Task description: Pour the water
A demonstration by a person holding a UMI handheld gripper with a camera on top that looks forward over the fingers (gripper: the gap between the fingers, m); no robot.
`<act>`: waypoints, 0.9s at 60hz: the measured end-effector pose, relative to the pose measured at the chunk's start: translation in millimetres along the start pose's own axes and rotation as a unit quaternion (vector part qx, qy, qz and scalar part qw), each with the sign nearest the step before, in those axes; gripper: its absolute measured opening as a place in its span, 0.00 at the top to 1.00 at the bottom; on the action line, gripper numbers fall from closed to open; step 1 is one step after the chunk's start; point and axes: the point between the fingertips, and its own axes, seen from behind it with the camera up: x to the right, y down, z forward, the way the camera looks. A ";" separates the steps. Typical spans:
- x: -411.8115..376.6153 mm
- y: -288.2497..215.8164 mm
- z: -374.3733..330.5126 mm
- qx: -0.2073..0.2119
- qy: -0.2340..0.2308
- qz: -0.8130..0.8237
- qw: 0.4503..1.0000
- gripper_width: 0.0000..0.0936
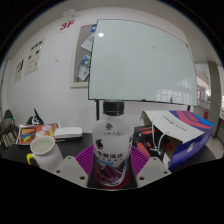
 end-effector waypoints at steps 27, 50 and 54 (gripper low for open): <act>-3.5 6.6 -83.5 -0.079 0.027 -0.017 0.996 0.10; -47.3 -4.5 -305.9 -0.083 0.044 -0.020 0.995 0.10; -53.2 -4.1 -338.4 -0.081 0.046 -0.028 0.995 0.10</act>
